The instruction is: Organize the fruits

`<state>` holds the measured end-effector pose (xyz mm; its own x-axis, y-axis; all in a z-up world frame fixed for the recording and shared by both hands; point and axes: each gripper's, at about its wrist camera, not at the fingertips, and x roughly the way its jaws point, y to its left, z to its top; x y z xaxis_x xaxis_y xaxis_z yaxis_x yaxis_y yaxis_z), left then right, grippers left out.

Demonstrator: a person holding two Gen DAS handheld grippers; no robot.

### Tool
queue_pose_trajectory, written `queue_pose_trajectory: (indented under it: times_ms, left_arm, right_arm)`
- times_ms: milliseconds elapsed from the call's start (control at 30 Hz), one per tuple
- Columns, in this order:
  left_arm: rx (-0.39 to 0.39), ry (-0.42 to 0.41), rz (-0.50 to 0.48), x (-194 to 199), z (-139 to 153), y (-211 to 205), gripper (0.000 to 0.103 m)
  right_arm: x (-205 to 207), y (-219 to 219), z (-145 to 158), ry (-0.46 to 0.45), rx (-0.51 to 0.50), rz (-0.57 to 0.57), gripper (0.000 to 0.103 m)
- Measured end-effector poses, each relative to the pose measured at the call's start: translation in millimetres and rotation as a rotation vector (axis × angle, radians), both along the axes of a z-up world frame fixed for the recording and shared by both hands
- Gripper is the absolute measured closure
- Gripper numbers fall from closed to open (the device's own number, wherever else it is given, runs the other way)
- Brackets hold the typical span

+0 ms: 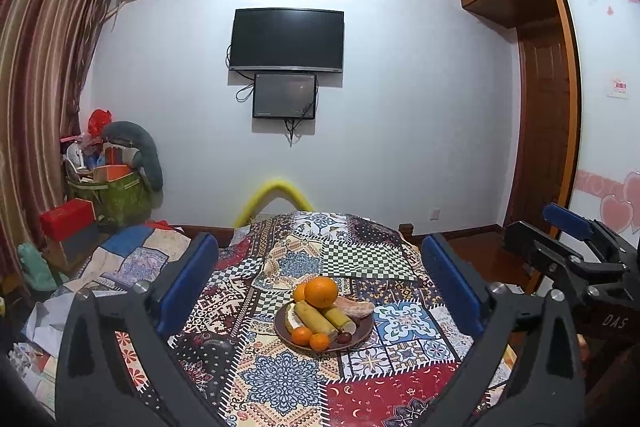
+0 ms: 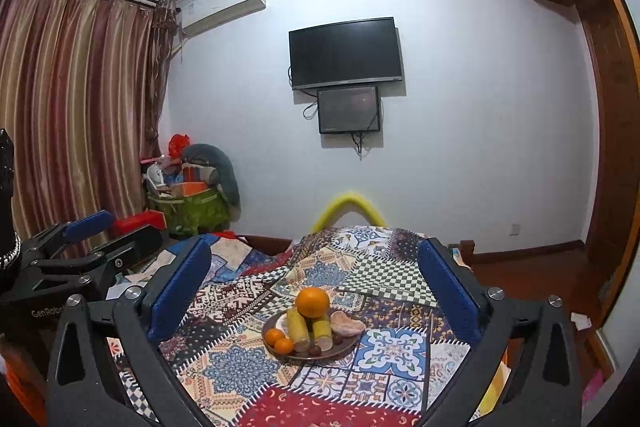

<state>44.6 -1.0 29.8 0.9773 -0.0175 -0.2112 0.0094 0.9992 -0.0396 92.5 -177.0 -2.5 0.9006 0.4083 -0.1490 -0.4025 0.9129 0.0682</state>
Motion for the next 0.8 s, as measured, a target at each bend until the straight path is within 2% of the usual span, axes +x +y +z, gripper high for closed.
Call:
queue_pose_trajectory:
  times_ms: [800]
  left_arm:
    - [-0.011, 0.014, -0.009, 1.7, -2.8, 1.0, 0.000]
  right_arm:
    - [-5.9, -0.3, 2.5, 0.002, -0.004, -0.007, 0.000]
